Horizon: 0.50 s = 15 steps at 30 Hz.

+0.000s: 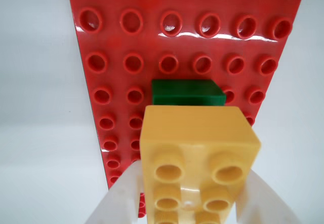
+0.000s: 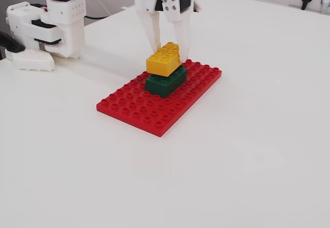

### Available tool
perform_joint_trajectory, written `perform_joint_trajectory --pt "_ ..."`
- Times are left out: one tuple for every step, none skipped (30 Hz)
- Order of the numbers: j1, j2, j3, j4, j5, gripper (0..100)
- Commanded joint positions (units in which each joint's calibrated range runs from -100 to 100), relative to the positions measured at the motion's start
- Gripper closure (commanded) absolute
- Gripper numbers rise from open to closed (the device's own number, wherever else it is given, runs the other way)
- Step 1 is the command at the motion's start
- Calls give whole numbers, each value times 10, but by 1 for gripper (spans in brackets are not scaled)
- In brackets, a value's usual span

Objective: Put yellow lego brick onto the green one

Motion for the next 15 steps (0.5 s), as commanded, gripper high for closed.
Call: perform_joint_trajectory --pt "6 -3 -18 2 1 89" --pt "6 -3 -17 1 0 89" --pt "6 -3 -16 0 -1 89" --pt "6 -3 -15 -2 -2 89" --pt "7 -2 -14 -3 -2 89" --pt "11 -2 -14 -3 -2 89" --pt "14 -2 -14 -4 -2 89" --pt "17 -2 -14 -5 -2 89" --pt "20 -2 -14 -5 -2 89" --pt "23 -2 -12 -5 -2 89" --pt "25 -2 -6 -7 0 88" --pt "25 -2 -2 -8 0 88" --pt "24 -2 4 -8 -1 88" --pt "22 -2 9 -12 -1 88" --pt "21 -2 16 -20 -2 88"
